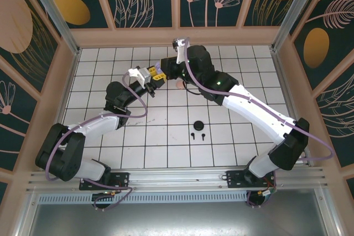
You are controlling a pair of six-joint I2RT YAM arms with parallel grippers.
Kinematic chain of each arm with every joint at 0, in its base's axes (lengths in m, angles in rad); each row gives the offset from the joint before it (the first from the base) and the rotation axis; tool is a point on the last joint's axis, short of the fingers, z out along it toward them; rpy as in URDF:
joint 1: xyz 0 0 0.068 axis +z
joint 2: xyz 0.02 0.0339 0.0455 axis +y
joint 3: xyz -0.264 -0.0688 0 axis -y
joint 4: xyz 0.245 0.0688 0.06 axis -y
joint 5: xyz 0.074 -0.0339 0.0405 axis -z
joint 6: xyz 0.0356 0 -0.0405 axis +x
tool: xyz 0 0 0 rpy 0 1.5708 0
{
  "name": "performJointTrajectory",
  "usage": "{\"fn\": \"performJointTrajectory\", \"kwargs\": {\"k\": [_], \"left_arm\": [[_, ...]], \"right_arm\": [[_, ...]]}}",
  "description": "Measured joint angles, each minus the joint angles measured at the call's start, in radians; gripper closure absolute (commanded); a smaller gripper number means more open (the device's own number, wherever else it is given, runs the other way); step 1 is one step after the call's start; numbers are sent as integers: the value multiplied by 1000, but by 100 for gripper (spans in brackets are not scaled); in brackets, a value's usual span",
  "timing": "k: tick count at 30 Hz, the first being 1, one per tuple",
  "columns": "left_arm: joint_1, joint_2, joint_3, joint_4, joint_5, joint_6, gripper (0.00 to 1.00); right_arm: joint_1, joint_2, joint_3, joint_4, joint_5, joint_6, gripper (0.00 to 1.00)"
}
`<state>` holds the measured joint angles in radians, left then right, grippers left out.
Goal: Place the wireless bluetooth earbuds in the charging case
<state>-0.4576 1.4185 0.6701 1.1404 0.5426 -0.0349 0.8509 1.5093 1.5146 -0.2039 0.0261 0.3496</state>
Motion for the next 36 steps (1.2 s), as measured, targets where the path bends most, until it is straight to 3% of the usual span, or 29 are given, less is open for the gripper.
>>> {"fn": "performJointTrajectory", "kwargs": {"k": [25,36], "left_arm": [[-3,2,15,-44,11,-23,100],[-3,11,16,-34,10,-38,100]], "right_arm": [[13,-45,-121,84,27,-1,86],[19,-24,-77,26,90,0,67]]}}
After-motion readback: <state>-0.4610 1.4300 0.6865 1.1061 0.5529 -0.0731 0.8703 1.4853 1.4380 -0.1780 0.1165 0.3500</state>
